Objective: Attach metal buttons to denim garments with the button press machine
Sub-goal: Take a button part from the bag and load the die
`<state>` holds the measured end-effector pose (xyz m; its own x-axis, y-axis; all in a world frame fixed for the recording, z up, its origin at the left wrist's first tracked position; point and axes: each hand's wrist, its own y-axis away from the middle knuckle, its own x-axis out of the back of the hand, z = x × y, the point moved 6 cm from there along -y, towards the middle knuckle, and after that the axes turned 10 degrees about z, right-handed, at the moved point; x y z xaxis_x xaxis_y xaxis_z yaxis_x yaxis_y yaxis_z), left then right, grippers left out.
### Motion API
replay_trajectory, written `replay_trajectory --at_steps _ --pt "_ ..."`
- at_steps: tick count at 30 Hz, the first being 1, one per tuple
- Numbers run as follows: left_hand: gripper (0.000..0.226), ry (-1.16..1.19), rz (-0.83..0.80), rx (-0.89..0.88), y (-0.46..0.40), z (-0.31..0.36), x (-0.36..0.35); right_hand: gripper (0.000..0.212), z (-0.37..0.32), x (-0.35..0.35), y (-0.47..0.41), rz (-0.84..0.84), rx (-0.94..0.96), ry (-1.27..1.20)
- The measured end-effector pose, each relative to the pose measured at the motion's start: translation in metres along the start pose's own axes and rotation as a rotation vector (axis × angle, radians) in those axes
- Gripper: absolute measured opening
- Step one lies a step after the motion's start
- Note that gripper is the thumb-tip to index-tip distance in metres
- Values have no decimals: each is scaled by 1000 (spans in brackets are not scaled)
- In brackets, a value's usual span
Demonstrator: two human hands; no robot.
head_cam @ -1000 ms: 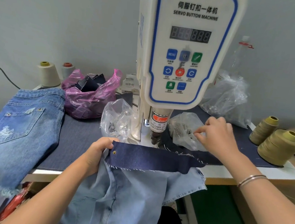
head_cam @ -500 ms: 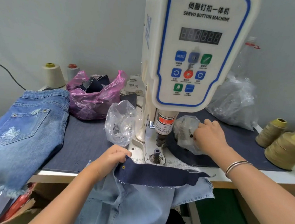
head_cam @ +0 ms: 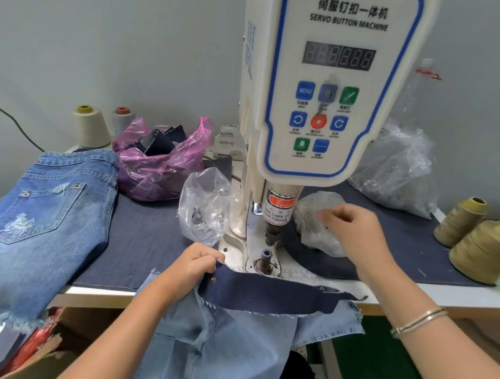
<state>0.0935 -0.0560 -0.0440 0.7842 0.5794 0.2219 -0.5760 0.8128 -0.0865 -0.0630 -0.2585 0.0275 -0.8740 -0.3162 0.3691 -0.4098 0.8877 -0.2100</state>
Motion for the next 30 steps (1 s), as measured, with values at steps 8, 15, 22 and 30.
replay_trajectory --at_steps 8,15,22,30 --pt "16 -28 15 -3 2 0 0 19 20 -58 73 -426 -631 -470" --pt "14 -7 21 4 3 2 -1 9 19 -74 85 -491 -821 -639" --pt "15 -8 15 6 3 2 -1 15 14 -78 88 -508 -938 -753" --pt "15 -8 23 -9 2 3 0 16 9 -75 91 -506 -985 -768"
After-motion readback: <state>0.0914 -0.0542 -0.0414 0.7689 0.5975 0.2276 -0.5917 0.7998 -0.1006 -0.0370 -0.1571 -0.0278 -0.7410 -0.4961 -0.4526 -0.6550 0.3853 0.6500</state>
